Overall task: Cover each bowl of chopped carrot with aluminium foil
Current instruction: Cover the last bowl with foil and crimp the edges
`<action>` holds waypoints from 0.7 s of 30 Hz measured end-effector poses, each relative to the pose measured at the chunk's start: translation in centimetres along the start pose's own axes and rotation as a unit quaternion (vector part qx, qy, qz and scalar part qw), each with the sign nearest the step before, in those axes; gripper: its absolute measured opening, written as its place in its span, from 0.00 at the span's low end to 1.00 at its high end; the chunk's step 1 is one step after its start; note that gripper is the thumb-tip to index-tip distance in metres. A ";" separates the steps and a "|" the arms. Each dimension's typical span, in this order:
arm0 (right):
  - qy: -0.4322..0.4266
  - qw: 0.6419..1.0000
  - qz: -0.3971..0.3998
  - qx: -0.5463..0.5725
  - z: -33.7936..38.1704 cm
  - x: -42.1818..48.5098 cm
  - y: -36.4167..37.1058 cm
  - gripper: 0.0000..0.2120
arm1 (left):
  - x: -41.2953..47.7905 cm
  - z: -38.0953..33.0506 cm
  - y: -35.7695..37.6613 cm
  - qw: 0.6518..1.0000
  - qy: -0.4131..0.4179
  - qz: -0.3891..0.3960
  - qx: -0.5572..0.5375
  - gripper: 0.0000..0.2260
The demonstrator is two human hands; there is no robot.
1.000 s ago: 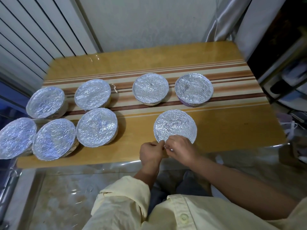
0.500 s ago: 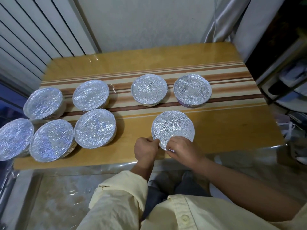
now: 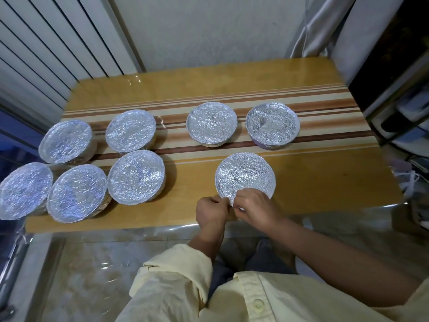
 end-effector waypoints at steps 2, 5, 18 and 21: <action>-0.004 1.000 -0.006 0.003 0.1 0.0 -0.1 0.12 | -0.2 0.4 0.1 1.000 0.002 0.003 -0.013 0.12; -0.009 1.000 -0.011 0.002 0.2 -0.1 -0.1 0.12 | -0.4 0.9 0.4 1.000 -0.012 0.004 -0.026 0.11; -0.006 1.000 -0.006 0.011 0.2 0.2 -0.1 0.11 | -0.3 0.3 0.5 1.000 -0.010 -0.005 -0.018 0.08; -0.003 1.000 0.003 0.009 0.3 0.5 -0.1 0.10 | -0.6 -0.9 -0.3 0.999 -0.012 -0.026 0.020 0.05</action>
Point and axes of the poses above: each hand's wrist, its own x-axis towards the middle knuckle, its own y-axis out of the palm, z = x × y, the point moved 6 cm from there along x, towards the middle knuckle, and after that the axes turned 14 degrees about z, right-handed, at the moved point
